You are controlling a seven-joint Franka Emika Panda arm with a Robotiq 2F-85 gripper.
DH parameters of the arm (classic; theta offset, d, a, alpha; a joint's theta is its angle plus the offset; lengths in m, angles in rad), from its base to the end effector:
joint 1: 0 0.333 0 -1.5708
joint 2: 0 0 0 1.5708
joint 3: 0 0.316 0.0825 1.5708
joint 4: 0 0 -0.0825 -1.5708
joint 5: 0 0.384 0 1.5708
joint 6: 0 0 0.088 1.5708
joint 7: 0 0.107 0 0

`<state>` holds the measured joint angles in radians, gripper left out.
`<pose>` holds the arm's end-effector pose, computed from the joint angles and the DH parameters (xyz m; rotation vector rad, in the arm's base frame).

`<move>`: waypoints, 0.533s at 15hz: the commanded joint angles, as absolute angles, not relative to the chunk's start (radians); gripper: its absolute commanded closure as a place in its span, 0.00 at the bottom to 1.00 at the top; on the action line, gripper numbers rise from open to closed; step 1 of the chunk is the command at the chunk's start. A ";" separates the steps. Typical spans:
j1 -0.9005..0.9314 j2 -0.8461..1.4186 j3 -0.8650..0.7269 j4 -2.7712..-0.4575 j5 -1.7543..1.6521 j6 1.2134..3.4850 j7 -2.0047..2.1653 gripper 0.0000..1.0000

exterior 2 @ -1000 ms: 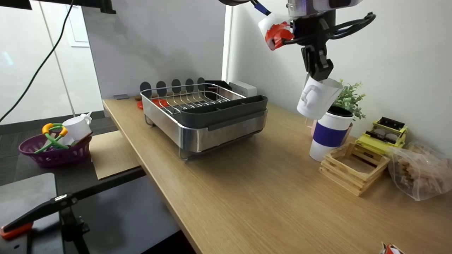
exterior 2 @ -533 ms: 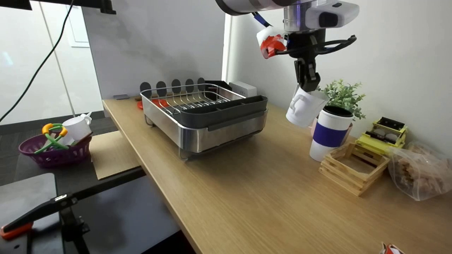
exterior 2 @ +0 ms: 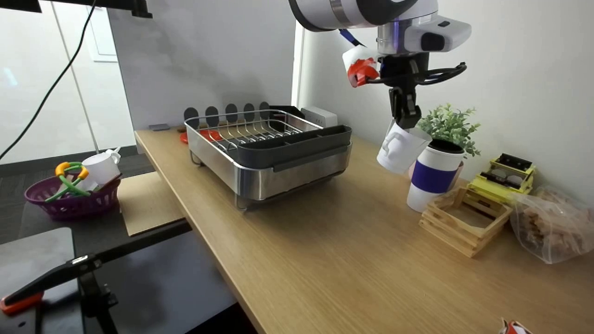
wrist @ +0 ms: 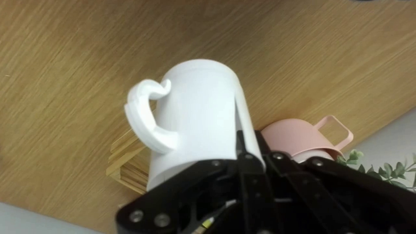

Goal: Remove the white cup from the dish rack and put it on the counter top

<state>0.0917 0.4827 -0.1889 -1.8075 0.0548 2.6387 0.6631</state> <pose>0.6801 -0.0545 0.3183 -2.8183 1.1366 -0.5483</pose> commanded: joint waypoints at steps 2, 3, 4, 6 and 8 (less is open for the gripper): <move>0.084 0.483 -0.182 -1.804 0.052 2.636 0.662 0.97; 0.084 0.483 -0.182 -1.804 0.052 2.635 0.662 0.99; 0.090 0.497 -0.195 -1.785 0.051 2.601 0.699 0.99; 0.099 0.513 -0.216 -1.769 0.040 2.554 0.765 0.99; 0.107 0.524 -0.241 -1.765 0.019 2.481 0.861 0.99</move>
